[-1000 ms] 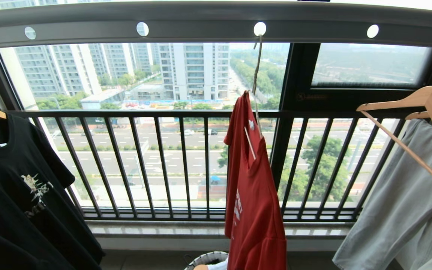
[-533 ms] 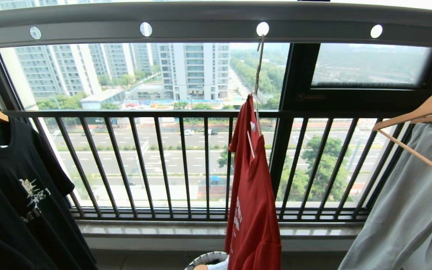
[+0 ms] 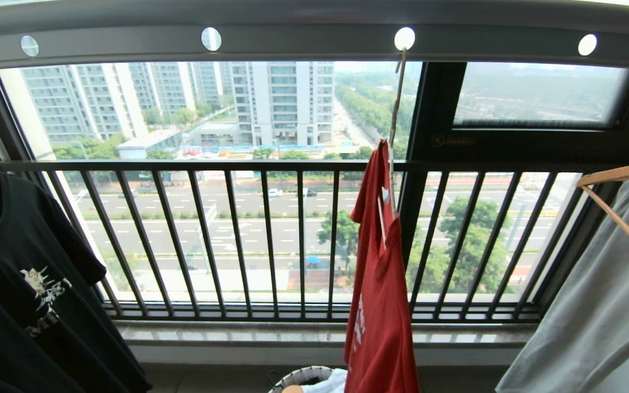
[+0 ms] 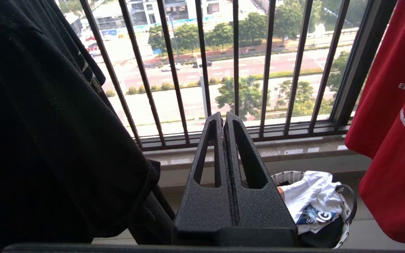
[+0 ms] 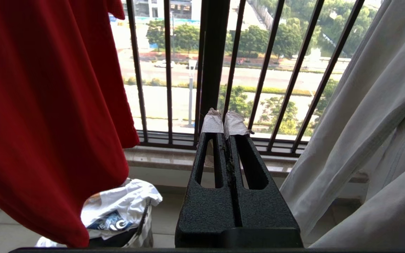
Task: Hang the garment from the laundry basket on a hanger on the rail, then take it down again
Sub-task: Take the clothes off the clothes rack
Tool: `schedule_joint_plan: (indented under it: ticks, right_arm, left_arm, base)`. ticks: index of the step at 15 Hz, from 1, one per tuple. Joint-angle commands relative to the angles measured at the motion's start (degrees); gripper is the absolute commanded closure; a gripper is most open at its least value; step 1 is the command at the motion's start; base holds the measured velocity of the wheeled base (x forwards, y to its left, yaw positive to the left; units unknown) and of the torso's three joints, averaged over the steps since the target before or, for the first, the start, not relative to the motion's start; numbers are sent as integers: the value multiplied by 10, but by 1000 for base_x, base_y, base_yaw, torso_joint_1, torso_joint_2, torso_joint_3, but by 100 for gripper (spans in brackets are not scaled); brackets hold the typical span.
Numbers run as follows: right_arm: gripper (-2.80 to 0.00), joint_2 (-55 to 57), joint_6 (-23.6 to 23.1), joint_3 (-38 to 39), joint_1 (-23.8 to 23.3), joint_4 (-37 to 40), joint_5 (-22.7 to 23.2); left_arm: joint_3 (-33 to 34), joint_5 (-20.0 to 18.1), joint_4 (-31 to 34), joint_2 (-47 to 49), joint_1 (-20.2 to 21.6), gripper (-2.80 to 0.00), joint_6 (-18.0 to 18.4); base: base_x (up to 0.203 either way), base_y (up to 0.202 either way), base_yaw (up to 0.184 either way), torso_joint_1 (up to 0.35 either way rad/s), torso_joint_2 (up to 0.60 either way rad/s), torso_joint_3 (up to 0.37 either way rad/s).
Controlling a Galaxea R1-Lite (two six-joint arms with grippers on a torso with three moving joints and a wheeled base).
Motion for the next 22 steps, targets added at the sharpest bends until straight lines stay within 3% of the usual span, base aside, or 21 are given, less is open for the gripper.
schedule_joint_plan:
  ticks: [1,22]
  right_arm:
    - [0,1,0,0,0,0,0]
    - [0,1,0,0,0,0,0]
  left_arm:
    - [0,0,0,0,0,0,0]
    - [0,0,0,0,0,0,0]
  base:
    - [0,0,0,0,0,0]
    - [0,0,0,0,0,0]
